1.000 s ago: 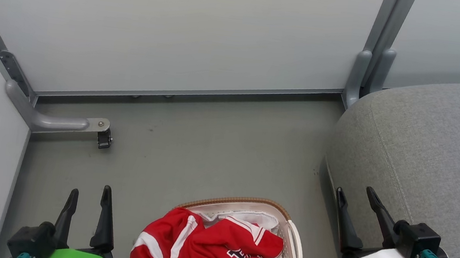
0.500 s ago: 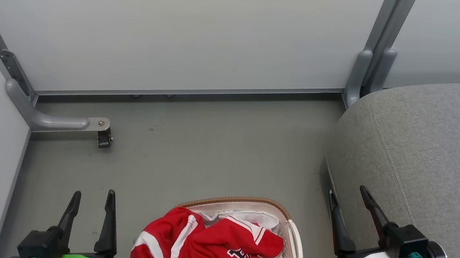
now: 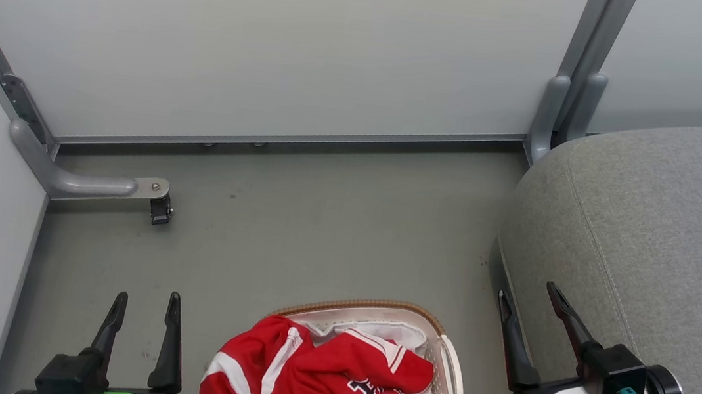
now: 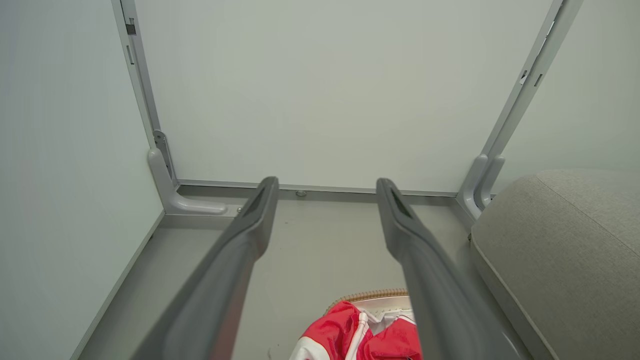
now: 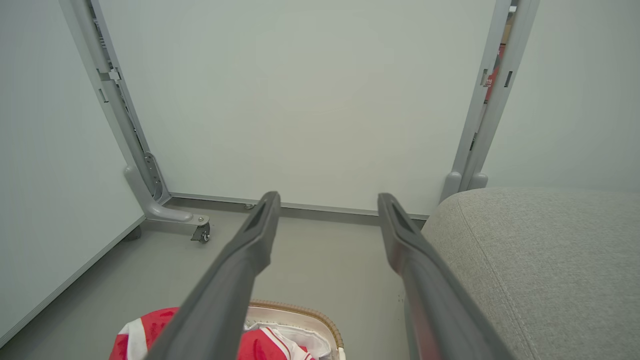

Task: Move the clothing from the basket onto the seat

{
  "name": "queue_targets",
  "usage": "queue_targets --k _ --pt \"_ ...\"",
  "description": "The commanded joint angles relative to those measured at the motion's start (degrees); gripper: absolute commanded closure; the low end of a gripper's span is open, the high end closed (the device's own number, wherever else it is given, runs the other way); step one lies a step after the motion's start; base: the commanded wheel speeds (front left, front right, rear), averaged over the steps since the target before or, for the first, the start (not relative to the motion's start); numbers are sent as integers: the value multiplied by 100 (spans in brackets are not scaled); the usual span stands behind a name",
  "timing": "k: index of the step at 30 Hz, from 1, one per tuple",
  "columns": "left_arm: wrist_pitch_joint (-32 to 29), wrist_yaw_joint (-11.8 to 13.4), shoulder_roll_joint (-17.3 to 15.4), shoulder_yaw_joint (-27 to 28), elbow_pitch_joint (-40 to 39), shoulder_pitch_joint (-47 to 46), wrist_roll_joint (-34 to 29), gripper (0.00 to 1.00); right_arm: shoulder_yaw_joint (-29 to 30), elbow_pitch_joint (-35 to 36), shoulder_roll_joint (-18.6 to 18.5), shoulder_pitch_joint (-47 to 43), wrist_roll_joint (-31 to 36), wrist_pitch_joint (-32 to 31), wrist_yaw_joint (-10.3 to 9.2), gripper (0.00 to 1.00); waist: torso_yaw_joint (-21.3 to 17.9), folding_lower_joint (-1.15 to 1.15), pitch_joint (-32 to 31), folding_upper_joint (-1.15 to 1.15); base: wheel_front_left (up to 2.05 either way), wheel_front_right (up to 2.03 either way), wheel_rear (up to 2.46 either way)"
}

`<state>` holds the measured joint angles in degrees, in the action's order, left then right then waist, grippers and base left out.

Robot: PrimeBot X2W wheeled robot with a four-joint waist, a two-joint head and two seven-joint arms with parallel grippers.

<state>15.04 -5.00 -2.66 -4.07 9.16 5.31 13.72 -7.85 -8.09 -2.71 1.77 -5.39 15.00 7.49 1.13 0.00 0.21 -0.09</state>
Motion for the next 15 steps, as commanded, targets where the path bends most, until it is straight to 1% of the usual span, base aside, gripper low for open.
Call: queue_targets --k 1,15 --pt "22 1 -40 1 2 66 -28 0 13 27 -32 -52 16 28 0 0 0 0 0 9 0 0 0" --pt "22 -4 -40 -12 4 53 -23 0 30 42 -32 -53 7 27 0 0 3 0 15 9 0 0 0"
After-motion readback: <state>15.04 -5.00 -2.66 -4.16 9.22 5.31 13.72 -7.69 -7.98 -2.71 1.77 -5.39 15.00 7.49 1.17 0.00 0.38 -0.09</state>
